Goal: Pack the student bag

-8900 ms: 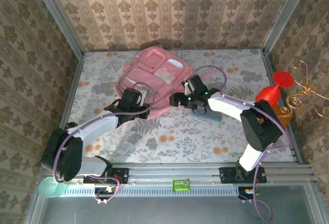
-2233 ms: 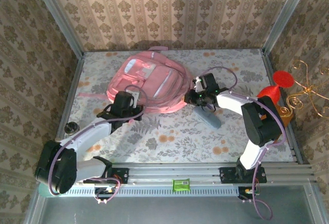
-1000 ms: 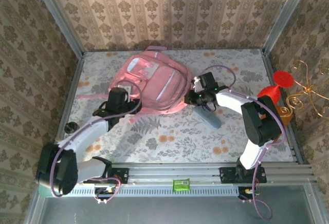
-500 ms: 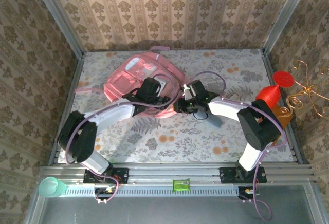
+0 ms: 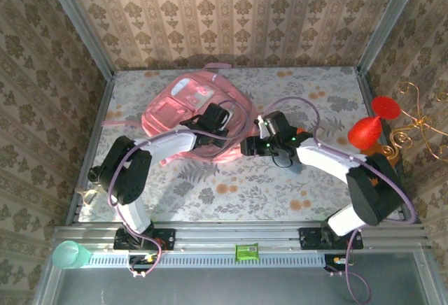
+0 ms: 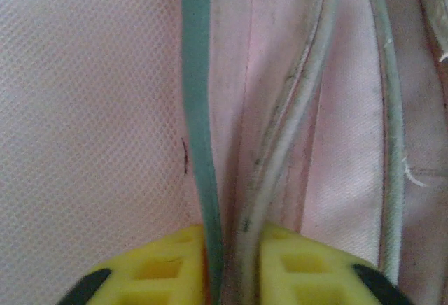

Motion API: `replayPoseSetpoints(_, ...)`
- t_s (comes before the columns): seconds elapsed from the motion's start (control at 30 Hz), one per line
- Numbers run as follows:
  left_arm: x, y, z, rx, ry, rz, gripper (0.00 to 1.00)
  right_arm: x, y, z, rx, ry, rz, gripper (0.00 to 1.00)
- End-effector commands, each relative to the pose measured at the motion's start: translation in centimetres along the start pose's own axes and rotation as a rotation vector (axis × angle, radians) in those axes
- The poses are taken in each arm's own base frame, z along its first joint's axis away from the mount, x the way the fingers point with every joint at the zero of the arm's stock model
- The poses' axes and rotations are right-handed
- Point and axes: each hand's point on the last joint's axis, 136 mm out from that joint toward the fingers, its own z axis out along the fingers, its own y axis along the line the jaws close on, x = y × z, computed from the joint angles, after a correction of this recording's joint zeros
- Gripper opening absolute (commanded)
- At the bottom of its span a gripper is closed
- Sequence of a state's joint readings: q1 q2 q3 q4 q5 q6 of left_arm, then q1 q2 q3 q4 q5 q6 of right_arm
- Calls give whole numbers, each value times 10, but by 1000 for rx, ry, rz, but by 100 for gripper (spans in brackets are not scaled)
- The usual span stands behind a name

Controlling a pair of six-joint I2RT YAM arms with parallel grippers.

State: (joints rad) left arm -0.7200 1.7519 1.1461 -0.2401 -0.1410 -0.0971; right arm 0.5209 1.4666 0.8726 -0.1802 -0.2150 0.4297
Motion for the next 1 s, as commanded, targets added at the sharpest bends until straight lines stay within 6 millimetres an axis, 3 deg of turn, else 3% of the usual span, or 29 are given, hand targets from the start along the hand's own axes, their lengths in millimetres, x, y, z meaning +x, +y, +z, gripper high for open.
replayPoseSetpoints(0.0,-15,9,-21,26,-48,-35,1,6,-40,-29,256,2,-107,76)
replayPoseSetpoints(0.17,-38,14,-60,184,-143,-182,0,6,-82,-62,495,-25,-127,96)
replayPoseSetpoints(0.37,-52,37,-99,256,-257,-314,0,23,-95,-46,364,75,19,100)
replayPoseSetpoints(0.67,-48,51,-109,262,-293,-357,0,56,-100,-15,298,226,111,100)
replayPoseSetpoints(0.97,-47,47,-103,287,-282,-360,0,84,-92,-16,347,300,77,98)
